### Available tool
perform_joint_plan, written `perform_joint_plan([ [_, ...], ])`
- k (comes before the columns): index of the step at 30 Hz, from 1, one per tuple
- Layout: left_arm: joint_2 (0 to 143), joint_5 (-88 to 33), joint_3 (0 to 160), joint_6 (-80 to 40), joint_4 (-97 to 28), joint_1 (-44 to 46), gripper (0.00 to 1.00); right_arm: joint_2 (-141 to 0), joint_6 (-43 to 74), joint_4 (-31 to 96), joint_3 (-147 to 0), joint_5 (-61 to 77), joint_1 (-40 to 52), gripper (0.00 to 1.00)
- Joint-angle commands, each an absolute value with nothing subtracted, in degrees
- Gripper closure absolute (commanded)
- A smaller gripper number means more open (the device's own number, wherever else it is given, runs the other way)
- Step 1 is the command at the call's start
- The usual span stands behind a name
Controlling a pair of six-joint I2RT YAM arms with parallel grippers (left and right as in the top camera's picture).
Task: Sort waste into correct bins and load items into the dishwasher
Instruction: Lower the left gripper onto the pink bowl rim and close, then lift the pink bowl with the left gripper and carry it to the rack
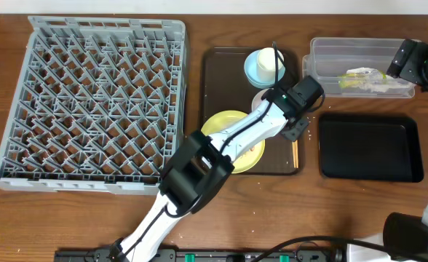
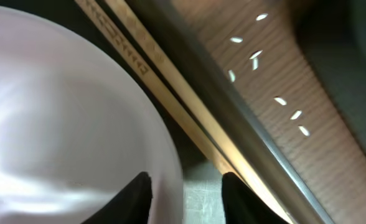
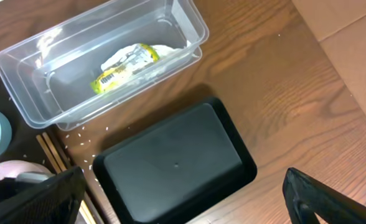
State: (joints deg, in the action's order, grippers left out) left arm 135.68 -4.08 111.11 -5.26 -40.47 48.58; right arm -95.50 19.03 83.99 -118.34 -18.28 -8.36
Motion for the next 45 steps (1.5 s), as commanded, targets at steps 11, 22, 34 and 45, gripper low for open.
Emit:
perform_joint_plan([
  [11,138.04,4.34,110.85,-8.23,-40.34,48.45,0.88,-95.70,18.57,85.12,-118.43,-19.49,-8.71,0.01],
  [22,138.02,-5.98,110.87,-8.23,-39.72,48.45,0.93,-95.70,18.57,85.10,-118.43,-19.49,-8.67,0.01],
  [34,138.02,-17.63,110.91,-15.03,-37.23,44.56,0.92,-95.70,18.57,85.14,-118.43,-19.49,-8.67,0.01],
  [45,138.02,-34.98,110.91,-20.29,-36.73,35.33,0.92,-95.70,18.57,85.12,-118.43,-19.49,-8.67,0.01],
])
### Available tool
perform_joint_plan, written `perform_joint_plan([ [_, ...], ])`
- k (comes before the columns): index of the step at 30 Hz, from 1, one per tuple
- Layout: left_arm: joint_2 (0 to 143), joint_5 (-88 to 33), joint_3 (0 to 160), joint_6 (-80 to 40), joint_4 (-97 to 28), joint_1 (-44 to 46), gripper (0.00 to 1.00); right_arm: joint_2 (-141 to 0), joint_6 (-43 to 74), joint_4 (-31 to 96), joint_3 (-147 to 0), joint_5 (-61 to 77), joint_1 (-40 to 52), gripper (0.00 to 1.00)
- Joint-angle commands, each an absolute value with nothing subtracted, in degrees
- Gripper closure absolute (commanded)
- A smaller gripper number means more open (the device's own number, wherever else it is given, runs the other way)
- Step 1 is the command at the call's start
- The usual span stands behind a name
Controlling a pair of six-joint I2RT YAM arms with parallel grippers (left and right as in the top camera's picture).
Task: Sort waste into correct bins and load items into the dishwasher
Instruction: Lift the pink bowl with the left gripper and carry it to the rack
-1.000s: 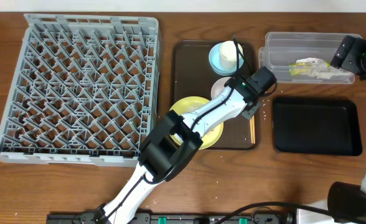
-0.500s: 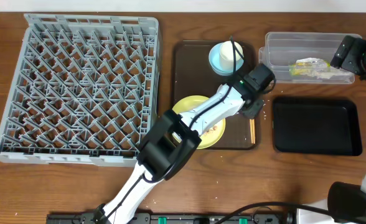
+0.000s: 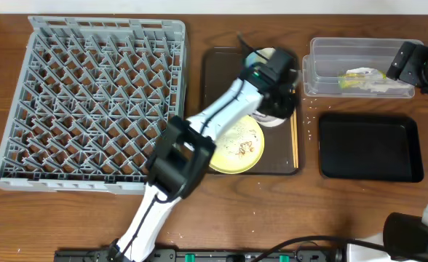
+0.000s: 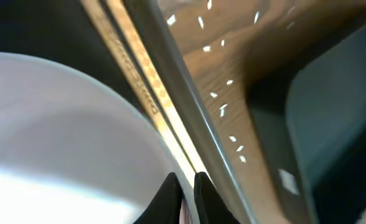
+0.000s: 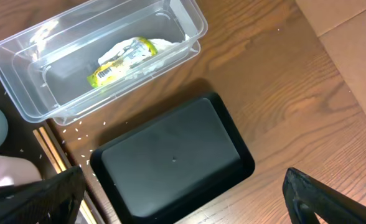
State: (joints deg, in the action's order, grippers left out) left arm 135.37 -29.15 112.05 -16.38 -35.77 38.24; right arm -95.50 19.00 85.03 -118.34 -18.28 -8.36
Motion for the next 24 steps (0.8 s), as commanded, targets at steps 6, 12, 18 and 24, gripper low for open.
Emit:
perform_joint_plan([
  [6,138.02,-42.33,110.91,-22.09,-36.73,30.87,0.93,-95.70,18.59,85.12,-118.43,-19.49,-8.67,0.01],
  [12,138.02,-49.69,110.91,-25.36,-35.24,26.89,0.93,-95.70,18.57,85.10,-118.43,-19.49,-8.67,0.01],
  [18,137.91,-56.42,110.91,-28.38,-33.34,22.96,0.92,-95.70,18.59,85.10,-118.43,-19.49,-8.67,0.01],
  [24,137.12,-58.63,110.98,-28.42,-33.54,18.61,0.93,-95.70,18.57,85.10,-118.43,-19.49,-8.67,0.01],
])
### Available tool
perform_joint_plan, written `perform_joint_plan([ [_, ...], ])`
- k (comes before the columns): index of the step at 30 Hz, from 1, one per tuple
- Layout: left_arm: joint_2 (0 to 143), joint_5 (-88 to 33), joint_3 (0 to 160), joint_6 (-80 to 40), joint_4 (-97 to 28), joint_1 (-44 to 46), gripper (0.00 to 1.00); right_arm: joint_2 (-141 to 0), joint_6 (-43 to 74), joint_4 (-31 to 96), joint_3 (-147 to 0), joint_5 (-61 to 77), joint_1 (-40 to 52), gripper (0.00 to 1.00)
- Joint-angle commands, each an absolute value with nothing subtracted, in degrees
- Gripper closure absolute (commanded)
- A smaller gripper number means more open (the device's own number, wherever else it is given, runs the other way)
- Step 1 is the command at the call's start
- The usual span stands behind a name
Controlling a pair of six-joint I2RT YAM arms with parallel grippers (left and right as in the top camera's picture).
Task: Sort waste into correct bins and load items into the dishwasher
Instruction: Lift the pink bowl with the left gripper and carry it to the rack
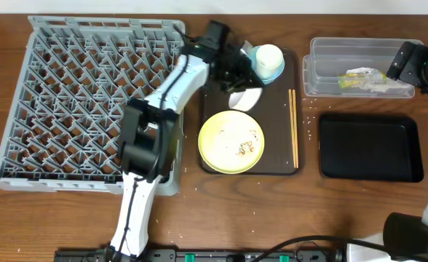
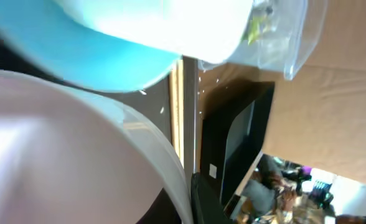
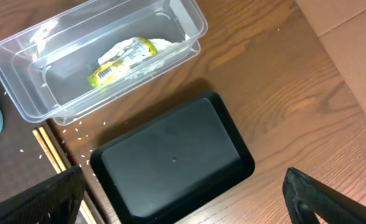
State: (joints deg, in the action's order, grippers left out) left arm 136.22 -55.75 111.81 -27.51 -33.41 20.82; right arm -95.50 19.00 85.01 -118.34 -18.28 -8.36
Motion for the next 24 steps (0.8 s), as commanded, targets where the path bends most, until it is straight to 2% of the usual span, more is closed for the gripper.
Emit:
perform_joint_plan([
  [1,136.77,-58.74,110.98,-28.38,-33.54,17.93,0.93,-95.70,18.57,85.10,-118.43,-19.49,-8.67,0.01],
  [11,129.69,-58.98,110.98,-28.84,-33.50,13.72,0.93,-95.70,18.57,85.10,-118.43,-19.49,-8.67,0.01],
  [24,123.83,-67.77,110.98,-35.88,-26.94,5.48,0.93,-95.70,18.57,86.19,-118.43,-19.49,-8.67,0.01],
])
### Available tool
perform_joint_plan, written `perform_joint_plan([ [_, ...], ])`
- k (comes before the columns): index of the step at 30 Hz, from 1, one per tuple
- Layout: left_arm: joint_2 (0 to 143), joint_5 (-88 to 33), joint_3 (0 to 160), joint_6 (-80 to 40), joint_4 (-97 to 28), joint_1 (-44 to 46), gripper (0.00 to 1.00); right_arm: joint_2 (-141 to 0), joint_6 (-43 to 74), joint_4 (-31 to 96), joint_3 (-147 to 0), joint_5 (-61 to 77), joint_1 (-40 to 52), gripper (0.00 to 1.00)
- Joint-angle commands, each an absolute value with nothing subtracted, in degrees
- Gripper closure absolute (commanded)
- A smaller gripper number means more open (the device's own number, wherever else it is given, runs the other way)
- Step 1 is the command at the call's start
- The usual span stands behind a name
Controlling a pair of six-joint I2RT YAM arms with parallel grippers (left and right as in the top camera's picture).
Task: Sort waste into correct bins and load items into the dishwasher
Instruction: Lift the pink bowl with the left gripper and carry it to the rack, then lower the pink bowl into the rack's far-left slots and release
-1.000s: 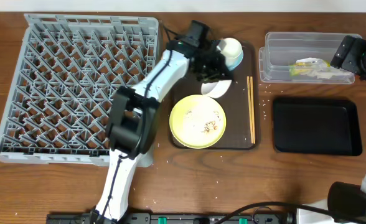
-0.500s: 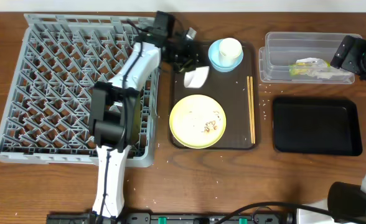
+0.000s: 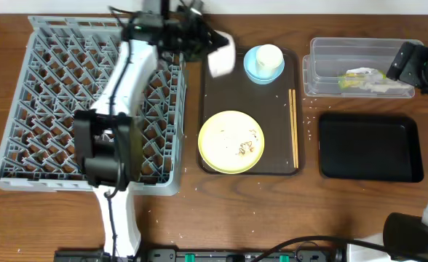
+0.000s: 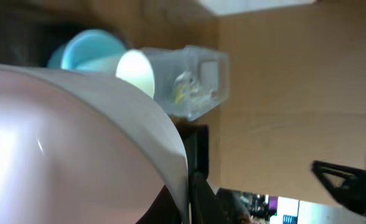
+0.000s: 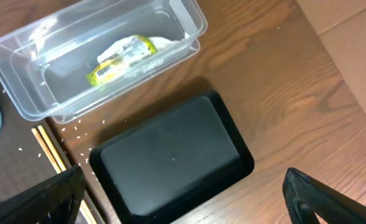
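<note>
My left gripper point(image 3: 205, 45) is shut on the rim of a pale pink bowl point(image 3: 221, 60), which hangs tilted in the air between the grey dish rack point(image 3: 90, 102) and the brown tray point(image 3: 214, 87), at their far ends. In the left wrist view the bowl point(image 4: 65, 137) fills the left side, its edge pinched in the left gripper point(image 4: 188, 198). A yellow plate point(image 3: 232, 142), a white cup in a blue dish point(image 3: 264, 60) and chopsticks point(image 3: 295, 127) lie on the tray. My right gripper point(image 5: 183, 208) is open, high above the bins.
A clear bin point(image 5: 96, 56) holding a yellow wrapper point(image 5: 124, 59) stands at the back right. In front of it lies a black tray-like bin point(image 5: 170, 155). Rice grains are scattered on the wood between them. My left arm stretches over the rack's right part.
The left gripper has carried the bowl from above the tray's back left to the rack's far right corner, and the arm now lies over the rack. The right arm has not moved.
My left gripper stood open around the bowl's rim on the tray beside the chopsticks. Then it was shut on that rim. Later the bowl was off the tray near the blue dish, and now hangs by the rack's far corner. The right gripper stayed open over the bins.
</note>
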State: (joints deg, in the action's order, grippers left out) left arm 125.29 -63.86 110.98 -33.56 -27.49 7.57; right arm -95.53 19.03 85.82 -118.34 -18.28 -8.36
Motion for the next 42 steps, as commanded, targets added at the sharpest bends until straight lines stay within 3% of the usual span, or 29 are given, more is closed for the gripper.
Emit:
perform_joint_plan([
  [1,123.46,-67.79,110.98,-36.36,-26.74,4.45,0.93,-95.70,18.57,86.37,-118.43,-19.49,-8.67,0.01],
  [18,121.49,-68.20,110.87,-37.19,-25.61,-15.70,0.93,-95.70,18.59,86.41,-118.43,-19.49,-8.67,0.01],
  [42,121.80,-70.50,102.50,-34.92,-27.86,-27.05,0.92,-95.70,18.59,86.41,-118.43,-19.49,-8.67,0.01],
])
